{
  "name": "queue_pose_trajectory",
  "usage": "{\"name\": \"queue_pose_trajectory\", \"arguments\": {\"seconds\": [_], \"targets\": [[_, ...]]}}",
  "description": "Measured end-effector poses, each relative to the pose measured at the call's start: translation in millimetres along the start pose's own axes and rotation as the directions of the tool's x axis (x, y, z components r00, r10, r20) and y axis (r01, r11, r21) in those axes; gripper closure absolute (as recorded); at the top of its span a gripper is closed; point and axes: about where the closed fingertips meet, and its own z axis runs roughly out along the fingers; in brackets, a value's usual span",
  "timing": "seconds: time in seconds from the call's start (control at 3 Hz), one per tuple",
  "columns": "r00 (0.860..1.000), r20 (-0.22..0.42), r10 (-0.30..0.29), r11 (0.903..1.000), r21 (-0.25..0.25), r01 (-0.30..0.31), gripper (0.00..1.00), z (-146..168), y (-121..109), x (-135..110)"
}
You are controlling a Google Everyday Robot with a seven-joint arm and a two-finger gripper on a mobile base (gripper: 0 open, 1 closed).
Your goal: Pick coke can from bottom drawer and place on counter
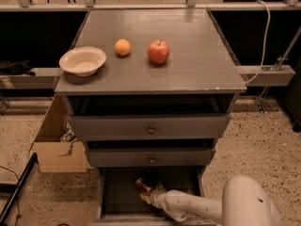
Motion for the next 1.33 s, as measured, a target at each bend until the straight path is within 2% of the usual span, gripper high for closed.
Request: {"name": "queue_pose_trajectory", "arguments": {"seconds": [0.67,1.0,1.33], "targets": [[1.000,0.000,0.000,1.0000,0.000,0.000,0.88,0.0,0.1,0.0],[1.000,0.000,0.000,1.0000,0.000,0.000,1.00,0.0,0.1,0.0],[1.000,0.000,0.000,1.0000,0.000,0.000,1.00,0.0,0.1,0.0]]}}
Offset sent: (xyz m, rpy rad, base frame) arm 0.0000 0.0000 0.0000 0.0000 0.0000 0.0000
